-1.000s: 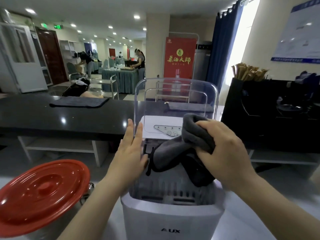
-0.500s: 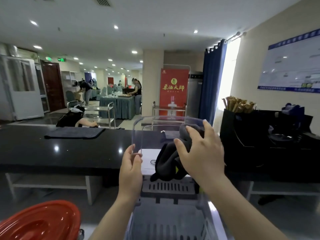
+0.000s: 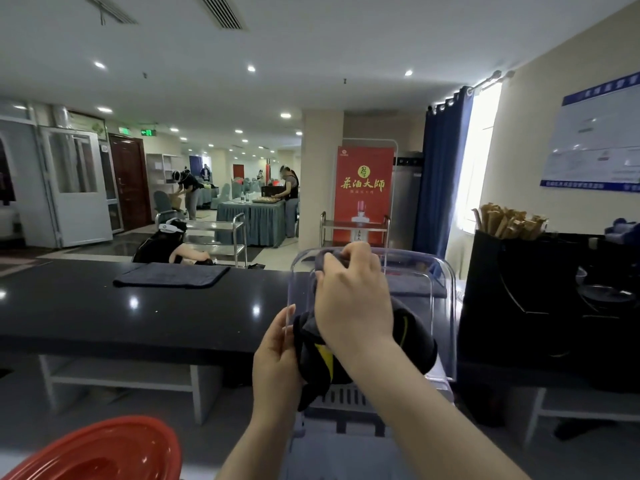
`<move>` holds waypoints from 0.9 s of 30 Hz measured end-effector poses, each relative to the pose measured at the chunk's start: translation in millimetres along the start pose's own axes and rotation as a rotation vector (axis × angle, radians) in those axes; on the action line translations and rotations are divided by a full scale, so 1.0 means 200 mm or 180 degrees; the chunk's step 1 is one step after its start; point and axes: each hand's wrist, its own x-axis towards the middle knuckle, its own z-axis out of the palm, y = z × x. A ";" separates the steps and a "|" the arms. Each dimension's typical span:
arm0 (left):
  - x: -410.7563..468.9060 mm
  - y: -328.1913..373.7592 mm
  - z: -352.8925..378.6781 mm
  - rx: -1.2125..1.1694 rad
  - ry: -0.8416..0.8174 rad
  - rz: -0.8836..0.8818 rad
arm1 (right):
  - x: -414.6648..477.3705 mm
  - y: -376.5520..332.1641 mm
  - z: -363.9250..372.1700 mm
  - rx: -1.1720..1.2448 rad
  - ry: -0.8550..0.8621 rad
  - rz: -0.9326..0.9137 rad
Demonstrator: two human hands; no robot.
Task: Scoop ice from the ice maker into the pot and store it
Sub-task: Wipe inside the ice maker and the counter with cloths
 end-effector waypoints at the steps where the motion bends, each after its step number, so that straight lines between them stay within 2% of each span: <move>1: 0.00 0.00 0.00 0.0002 -0.0038 -0.0002 | 0.00 -0.03 0.02 -0.0069 0.0006 -0.0048; 8: -0.02 0.03 -0.01 -0.0058 -0.0254 0.0201 | -0.04 -0.09 0.08 -0.0523 -0.0166 -0.0145; 16: 0.01 -0.02 -0.03 0.0028 -0.0190 0.0063 | -0.11 -0.03 0.06 -0.0666 -0.0504 -0.0089; 22: 0.00 -0.02 -0.01 0.0104 -0.0041 0.0012 | -0.14 0.18 -0.07 -0.0759 -0.0801 0.0330; 27: 0.00 -0.01 -0.02 0.0096 -0.0065 0.0019 | -0.16 0.33 -0.17 -0.0703 -0.0718 0.0928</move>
